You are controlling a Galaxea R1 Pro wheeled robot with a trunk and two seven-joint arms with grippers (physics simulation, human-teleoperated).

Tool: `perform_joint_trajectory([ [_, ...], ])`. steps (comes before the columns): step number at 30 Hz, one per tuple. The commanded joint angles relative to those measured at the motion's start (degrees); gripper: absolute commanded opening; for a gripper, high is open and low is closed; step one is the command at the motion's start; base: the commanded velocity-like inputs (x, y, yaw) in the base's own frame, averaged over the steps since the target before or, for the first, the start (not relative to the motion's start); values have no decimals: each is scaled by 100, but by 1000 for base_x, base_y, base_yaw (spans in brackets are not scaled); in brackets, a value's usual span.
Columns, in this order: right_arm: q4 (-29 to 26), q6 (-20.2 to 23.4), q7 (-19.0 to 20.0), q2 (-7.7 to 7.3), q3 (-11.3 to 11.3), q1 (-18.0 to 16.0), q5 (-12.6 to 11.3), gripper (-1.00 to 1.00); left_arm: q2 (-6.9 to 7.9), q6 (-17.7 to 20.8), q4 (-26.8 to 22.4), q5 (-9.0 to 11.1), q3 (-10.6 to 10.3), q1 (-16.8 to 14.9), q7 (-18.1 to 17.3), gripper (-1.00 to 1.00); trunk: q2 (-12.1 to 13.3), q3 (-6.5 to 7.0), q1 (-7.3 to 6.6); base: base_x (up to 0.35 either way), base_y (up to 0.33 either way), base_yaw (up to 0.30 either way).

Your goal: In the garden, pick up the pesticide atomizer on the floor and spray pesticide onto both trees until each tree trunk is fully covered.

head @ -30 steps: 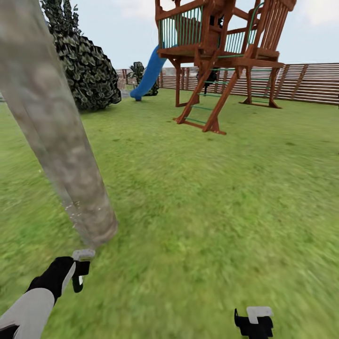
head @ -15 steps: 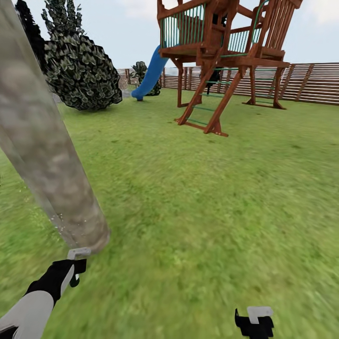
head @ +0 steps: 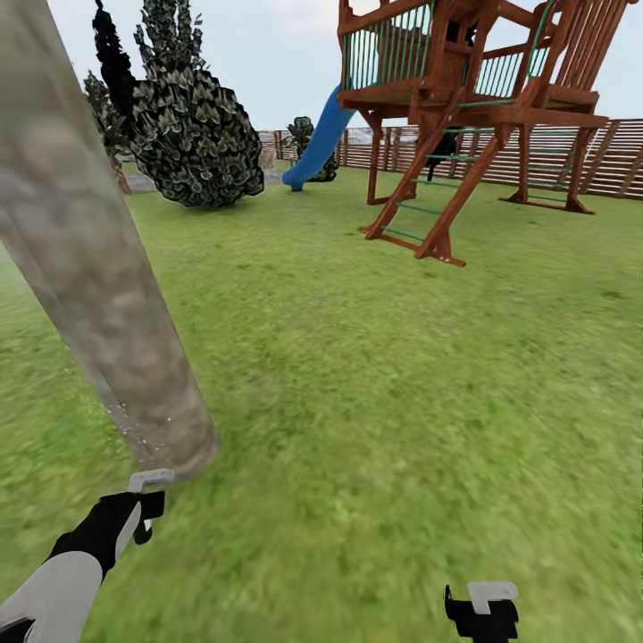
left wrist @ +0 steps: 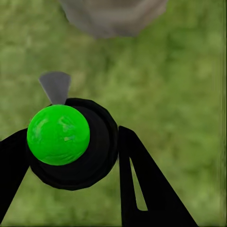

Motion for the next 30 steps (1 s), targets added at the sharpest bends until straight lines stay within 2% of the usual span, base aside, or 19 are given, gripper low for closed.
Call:
perform_joint_trajectory([
  [1, 0, 0, 0, 0, 0, 0, 0, 100, 0, 0, 0, -1, 0, 0, 0, -100, 0, 0, 0, 0, -273, 8],
  [16, 0, 0, 0, 0, 0, 0, 0, 100, -18, 0, -6, -1, 0, 0, 12, -100, 0, 0, 0, 166, -241, 9],
  [30, 0, 0, 0, 7, 0, 0, 0, 100, -18, 0, -9, -8, 5, 0, 17, -100, 0, 0, 0, 133, -243, 263],
])
